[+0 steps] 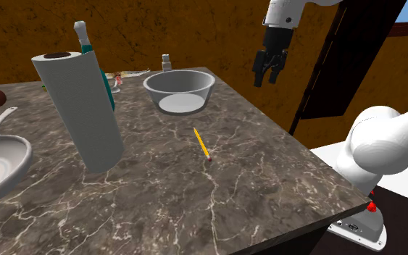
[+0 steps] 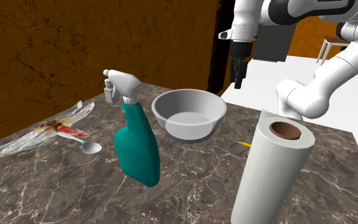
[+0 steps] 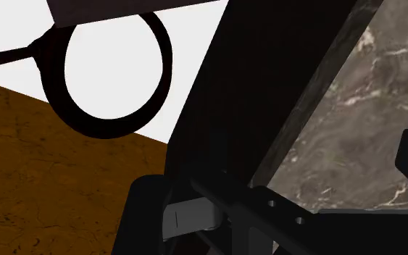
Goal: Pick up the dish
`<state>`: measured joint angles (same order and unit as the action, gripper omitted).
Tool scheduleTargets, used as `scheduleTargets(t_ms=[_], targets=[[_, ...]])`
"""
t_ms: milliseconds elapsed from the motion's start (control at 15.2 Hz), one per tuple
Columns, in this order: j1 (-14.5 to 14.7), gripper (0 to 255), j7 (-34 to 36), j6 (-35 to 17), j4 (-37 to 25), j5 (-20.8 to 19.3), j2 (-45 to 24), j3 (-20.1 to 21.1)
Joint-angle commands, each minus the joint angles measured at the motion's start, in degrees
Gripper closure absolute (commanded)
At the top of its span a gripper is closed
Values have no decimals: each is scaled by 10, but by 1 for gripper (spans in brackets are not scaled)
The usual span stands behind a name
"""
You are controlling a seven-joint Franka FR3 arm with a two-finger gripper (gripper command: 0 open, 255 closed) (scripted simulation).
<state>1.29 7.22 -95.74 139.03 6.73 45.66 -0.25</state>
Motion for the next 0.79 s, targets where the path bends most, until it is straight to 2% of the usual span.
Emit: scheduleTargets(t_ms=[0,330,726], targets=[[0,0,0,0,0,0,0,0],[19,0,-9,2,-113,33,-138,-7],[38,0,-20,35,-271,77,-297,-16]])
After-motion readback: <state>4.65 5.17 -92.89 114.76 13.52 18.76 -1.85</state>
